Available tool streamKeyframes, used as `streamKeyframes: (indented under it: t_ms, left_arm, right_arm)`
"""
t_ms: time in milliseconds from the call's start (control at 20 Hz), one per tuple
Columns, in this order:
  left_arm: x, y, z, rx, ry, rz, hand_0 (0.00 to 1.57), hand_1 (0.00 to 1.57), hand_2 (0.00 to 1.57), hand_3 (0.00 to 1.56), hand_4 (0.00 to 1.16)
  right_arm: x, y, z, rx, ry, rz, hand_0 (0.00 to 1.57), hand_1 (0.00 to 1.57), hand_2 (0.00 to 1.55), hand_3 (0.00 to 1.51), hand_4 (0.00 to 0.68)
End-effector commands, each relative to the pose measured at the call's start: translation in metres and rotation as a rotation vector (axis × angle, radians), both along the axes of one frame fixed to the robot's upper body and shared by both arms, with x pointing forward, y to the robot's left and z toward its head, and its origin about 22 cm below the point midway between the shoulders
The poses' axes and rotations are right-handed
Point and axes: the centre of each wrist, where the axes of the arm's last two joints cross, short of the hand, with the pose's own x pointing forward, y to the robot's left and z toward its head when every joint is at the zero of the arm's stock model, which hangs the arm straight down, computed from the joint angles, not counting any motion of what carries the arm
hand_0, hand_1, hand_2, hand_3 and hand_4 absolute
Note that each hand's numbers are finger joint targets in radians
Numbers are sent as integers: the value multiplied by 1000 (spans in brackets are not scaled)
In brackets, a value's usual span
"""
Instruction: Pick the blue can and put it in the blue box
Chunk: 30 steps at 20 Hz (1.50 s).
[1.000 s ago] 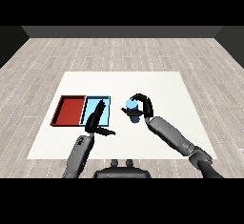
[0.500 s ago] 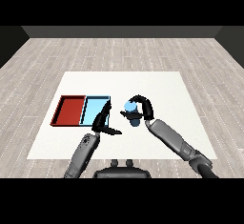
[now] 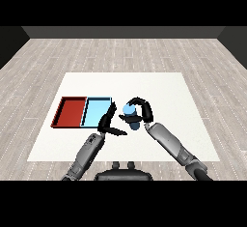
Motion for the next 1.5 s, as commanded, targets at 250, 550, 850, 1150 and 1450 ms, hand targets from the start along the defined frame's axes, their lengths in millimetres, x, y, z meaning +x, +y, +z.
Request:
streamKeyframes:
  t_ms: [250, 550, 850, 1150, 1450]
  left_arm:
    - [6, -15, 9, -21, 50, -6, 0, 0, 0, 0, 0]
    - [22, -9, 5, -17, 34, 11, 0, 0, 0, 0, 0]
    - [19, -9, -15, -18, 40, -12, 0, 0, 0, 0, 0]
    - [8, -27, -7, -27, 22, -27, 0, 0, 0, 0, 0]
    - [15, -43, -4, -44, 22, -35, 0, 0, 0, 0, 0]
  right_arm:
    - [14, 5, 0, 31, -3, 16, 1486, 1486, 1462, 1393, 609]
    - [14, 3, 23, 16, -47, 48, 1482, 1482, 1458, 1394, 609]
    - [7, 27, 2, 27, -15, 79, 1463, 1463, 1458, 1407, 620]
    - [-7, 44, 4, 94, 2, 87, 1455, 1455, 1459, 1390, 613]
    - [-16, 46, -1, 154, 10, 97, 1460, 1460, 1458, 1394, 599]
